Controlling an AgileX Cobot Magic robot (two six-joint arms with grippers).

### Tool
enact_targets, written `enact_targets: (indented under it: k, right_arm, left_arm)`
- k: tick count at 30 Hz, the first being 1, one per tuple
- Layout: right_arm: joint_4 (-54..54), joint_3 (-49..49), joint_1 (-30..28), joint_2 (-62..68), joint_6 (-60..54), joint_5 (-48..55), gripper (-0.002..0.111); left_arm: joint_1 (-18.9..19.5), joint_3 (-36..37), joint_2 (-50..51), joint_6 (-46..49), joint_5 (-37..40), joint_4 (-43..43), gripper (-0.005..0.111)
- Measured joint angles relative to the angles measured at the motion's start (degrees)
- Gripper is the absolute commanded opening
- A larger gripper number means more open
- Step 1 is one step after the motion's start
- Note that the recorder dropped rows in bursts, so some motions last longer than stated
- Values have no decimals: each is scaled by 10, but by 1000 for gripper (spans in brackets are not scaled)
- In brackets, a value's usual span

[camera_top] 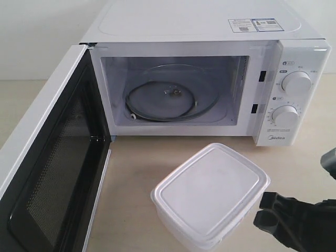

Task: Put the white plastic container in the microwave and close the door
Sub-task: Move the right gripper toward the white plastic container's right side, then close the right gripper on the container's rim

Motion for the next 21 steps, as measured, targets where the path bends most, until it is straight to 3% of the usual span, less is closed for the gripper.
enact_targets:
  k: [4,11,14,21]
  right_arm:
    - [-88,0,65,0,146,-82,47]
    - [-546,1,116,0,629,-167,47]
    - [-684,19,117,0,794,-190,47]
    - [-733,78,117,0,869,-254,47]
  left_arm:
    - [0,0,0,0,0,0,4]
    - [0,0,0,0,0,0,4]
    - [0,0,0,0,0,0,4]
    - [0,0,0,0,0,0,4]
